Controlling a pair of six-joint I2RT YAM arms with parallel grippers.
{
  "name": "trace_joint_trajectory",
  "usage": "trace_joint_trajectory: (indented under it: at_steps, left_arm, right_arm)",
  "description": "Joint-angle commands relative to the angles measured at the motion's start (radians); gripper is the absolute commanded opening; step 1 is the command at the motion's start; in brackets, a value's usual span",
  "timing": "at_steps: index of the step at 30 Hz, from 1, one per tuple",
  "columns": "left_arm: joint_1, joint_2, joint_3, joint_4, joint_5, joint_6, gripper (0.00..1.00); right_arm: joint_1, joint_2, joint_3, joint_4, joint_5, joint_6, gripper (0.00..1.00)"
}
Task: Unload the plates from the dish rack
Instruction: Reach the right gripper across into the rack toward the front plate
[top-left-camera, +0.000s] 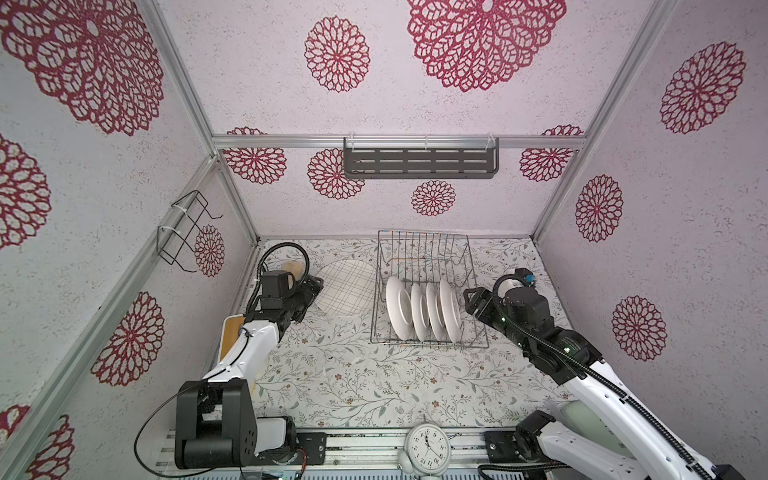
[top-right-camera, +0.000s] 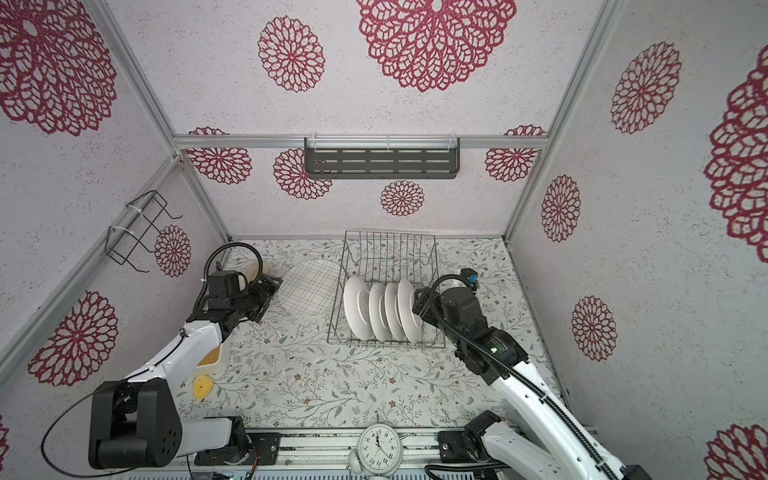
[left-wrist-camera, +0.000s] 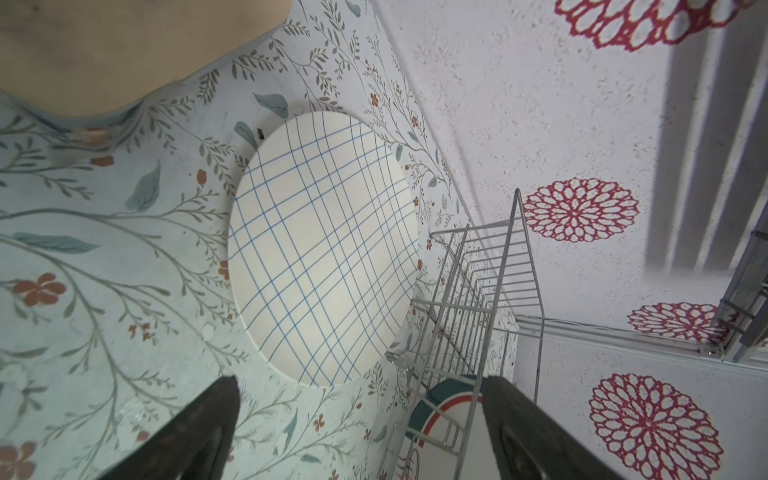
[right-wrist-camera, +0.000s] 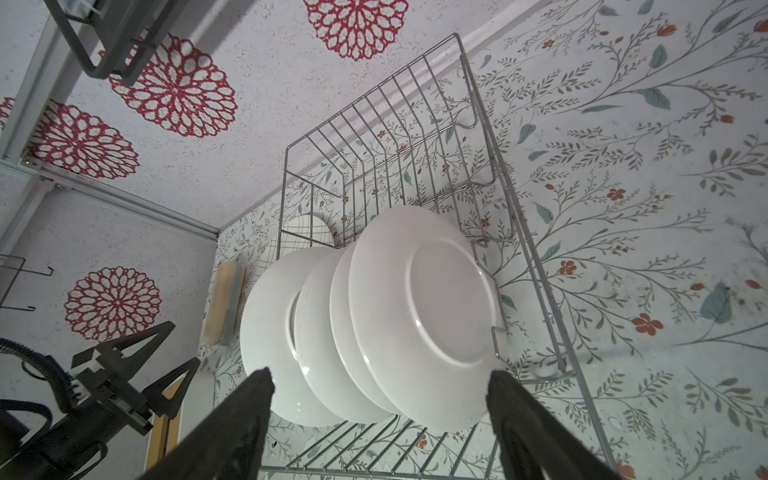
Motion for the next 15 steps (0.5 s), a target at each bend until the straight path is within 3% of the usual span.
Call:
trace_joint_trajectory:
  at_steps: [1, 15]
  left_arm:
    - [-0.021, -0.064, -0.022, -0.103, 0.023, 0.055, 0.96]
    - [-0.038, -0.179, -0.080, -0.212, 0.082, 0.101, 0.96]
  right_arm:
    - [0.080, 0.057, 0.063, -0.018, 0.175, -0.028, 0.84]
    - [0.367, 0.370, 0.294, -0.068, 0.408, -0.074, 0.87]
